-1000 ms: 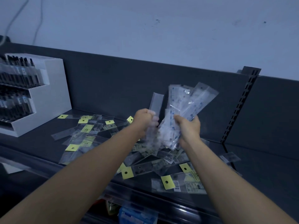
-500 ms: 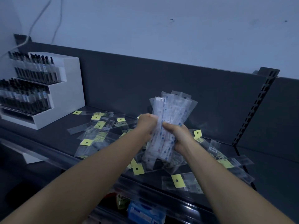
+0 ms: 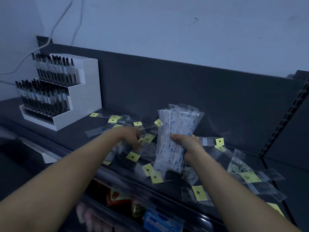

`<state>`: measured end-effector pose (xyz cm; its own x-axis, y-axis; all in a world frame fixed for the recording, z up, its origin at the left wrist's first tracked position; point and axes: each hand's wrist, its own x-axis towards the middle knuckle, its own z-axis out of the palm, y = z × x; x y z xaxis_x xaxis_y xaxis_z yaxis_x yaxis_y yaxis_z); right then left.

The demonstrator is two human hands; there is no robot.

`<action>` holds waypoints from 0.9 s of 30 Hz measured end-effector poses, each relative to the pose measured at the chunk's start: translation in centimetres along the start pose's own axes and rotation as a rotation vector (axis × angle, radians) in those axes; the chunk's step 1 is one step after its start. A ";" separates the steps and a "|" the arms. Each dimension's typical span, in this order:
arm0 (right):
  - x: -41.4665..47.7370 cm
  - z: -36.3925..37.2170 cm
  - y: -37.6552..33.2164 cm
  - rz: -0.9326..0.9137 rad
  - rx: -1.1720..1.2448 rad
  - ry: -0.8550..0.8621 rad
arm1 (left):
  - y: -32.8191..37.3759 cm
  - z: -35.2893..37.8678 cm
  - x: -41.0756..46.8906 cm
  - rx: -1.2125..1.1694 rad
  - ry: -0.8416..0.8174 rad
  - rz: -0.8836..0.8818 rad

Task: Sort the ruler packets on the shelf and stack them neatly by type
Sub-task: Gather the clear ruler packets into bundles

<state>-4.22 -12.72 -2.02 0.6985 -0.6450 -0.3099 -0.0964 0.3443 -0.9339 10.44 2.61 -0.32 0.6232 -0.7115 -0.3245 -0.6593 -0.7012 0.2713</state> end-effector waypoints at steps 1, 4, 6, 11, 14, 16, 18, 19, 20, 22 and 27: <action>0.1 0.1 0.1 0.008 -0.007 0.001 | -0.4 0.2 0.2 0.081 -0.065 -0.023; 0.3 0.3 0.2 0.029 -0.015 -0.006 | -1.0 0.9 0.9 0.202 -0.025 -0.038; 0.4 0.3 0.2 0.032 -0.014 -0.004 | -1.2 1.2 1.6 0.161 0.041 -0.015; 0.9 -0.2 0.3 0.015 -0.001 0.028 | -1.6 1.2 2.1 0.037 0.102 0.123; 1.2 -0.6 0.4 0.008 0.001 0.053 | -2.0 1.0 2.1 0.045 0.139 0.170; 1.3 -0.7 0.5 0.006 -0.006 0.064 | -2.0 0.4 1.8 0.019 0.152 0.211; 1.3 -0.8 0.6 0.009 -0.011 0.067 | -1.8 -0.4 1.3 -0.075 0.153 0.263; 1.2 -0.8 0.6 0.009 -0.012 0.062 | -1.6 -0.8 1.1 -0.125 0.152 0.290; 1.2 -0.8 0.6 0.010 -0.012 0.060 | -1.4 -1.2 0.8 -0.171 0.146 0.314; 1.2 -0.7 0.7 0.013 -0.015 0.056 | -1.1 -1.6 0.5 -0.227 0.112 0.342; 1.1 -0.9 0.7 0.022 -0.016 0.048 | -0.6 -0.6 0.2 0.020 -0.053 0.313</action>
<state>-4.11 -13.78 -3.18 0.6615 -0.6693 -0.3383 -0.1229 0.3483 -0.9293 11.24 2.87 0.03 0.3668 -0.8887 -0.2750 -0.8241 -0.4475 0.3472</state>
